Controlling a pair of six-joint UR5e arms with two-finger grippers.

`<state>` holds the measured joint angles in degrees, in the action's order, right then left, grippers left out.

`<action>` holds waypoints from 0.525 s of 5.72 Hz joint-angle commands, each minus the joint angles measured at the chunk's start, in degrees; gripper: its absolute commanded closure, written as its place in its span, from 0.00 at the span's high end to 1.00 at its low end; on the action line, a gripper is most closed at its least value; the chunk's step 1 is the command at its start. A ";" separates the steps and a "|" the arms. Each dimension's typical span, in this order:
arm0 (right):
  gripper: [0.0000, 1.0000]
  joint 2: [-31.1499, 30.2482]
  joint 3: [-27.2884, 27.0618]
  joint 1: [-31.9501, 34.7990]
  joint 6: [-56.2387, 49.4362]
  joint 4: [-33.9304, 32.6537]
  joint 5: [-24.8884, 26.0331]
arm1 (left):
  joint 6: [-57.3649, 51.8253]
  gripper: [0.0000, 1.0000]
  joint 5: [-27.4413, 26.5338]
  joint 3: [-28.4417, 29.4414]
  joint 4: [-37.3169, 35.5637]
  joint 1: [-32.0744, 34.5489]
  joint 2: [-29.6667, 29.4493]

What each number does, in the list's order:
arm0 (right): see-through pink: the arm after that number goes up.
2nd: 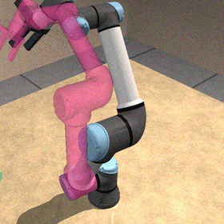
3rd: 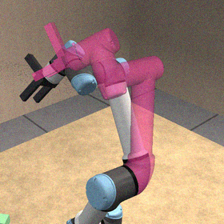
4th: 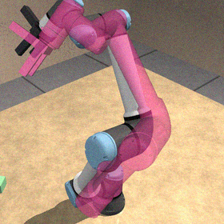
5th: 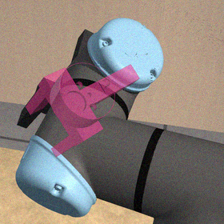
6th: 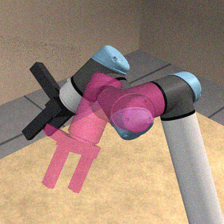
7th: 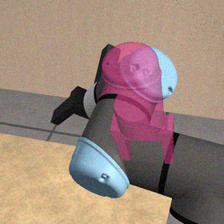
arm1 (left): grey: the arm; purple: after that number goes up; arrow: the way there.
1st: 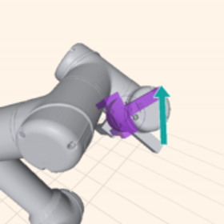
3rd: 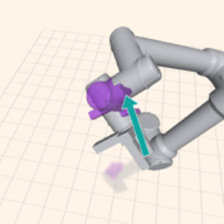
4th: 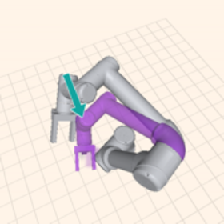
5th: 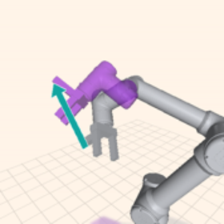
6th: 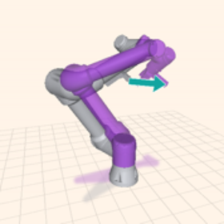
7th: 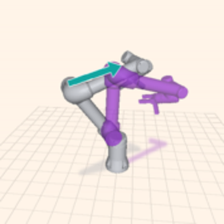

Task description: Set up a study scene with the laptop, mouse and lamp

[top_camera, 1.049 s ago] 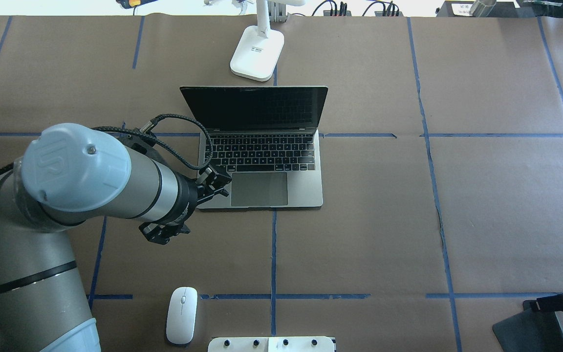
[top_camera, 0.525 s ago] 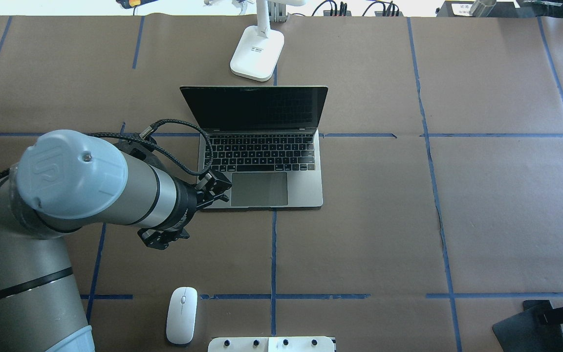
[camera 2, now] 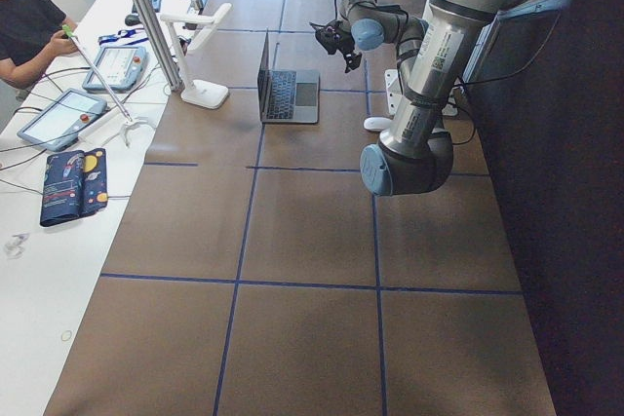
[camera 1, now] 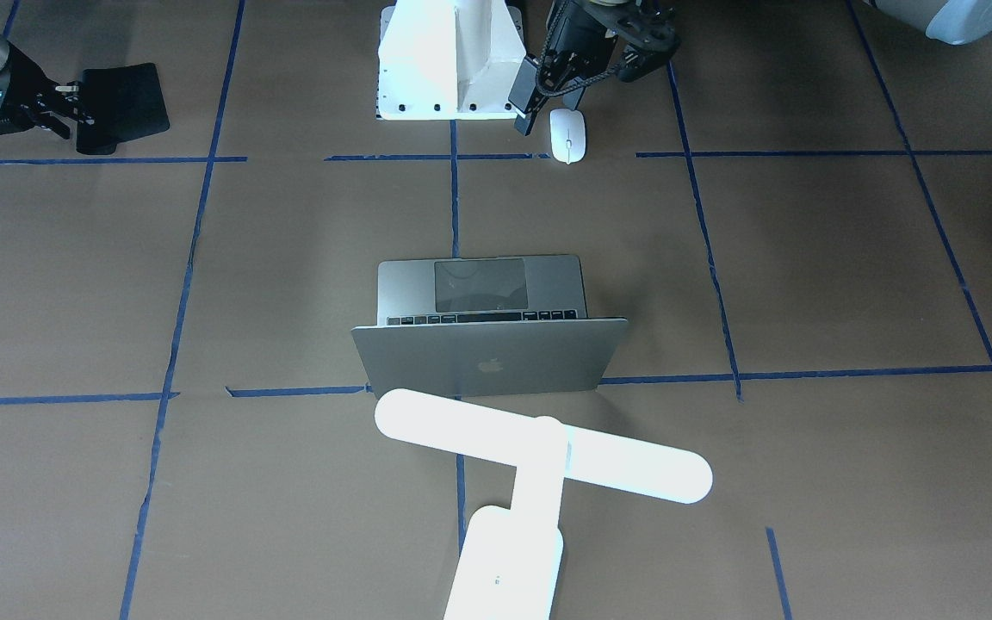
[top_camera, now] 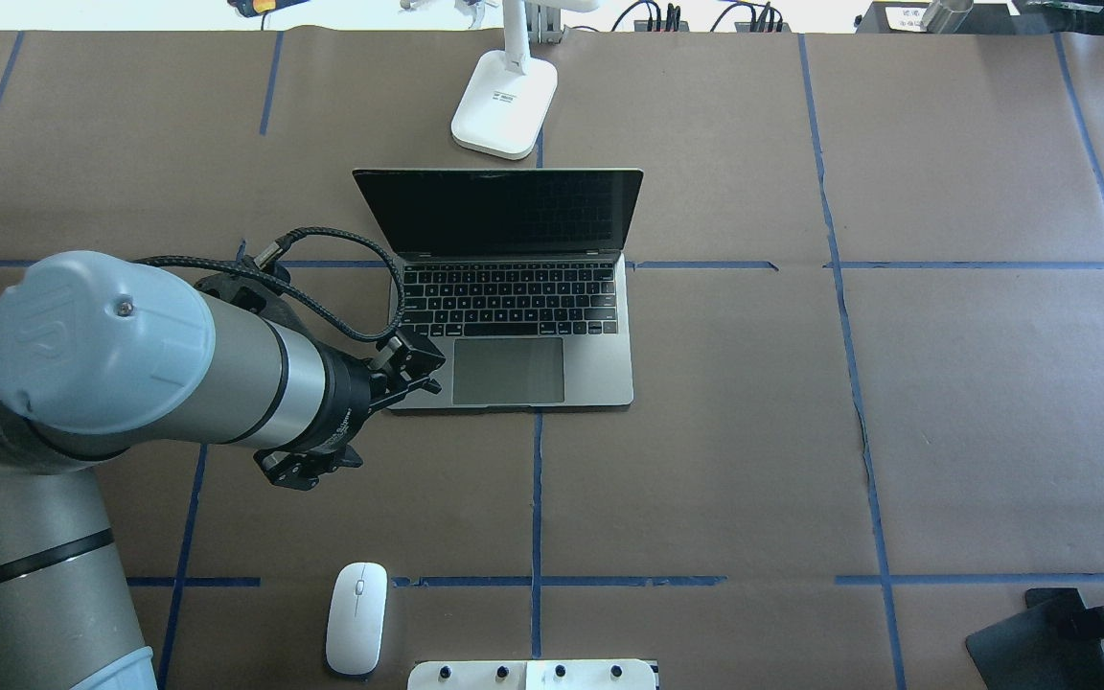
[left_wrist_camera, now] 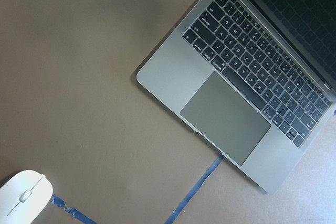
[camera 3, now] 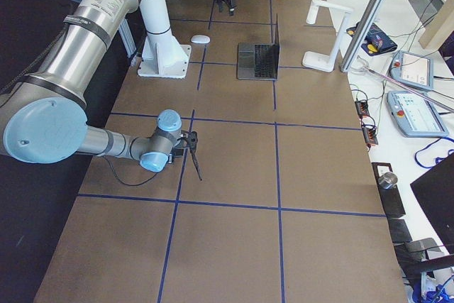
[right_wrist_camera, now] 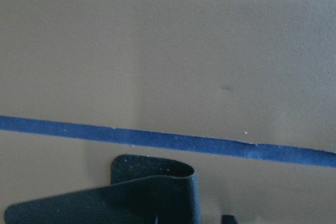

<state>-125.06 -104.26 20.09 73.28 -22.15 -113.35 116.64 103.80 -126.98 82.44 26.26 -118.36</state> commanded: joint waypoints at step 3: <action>0.00 0.09 -4.95 1.08 0.03 0.26 0.24 | -0.09 1.00 0.00 -0.99 0.00 0.28 0.24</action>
<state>-124.84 -106.56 20.53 73.28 -21.97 -113.14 116.56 103.80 -127.75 82.44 26.50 -118.13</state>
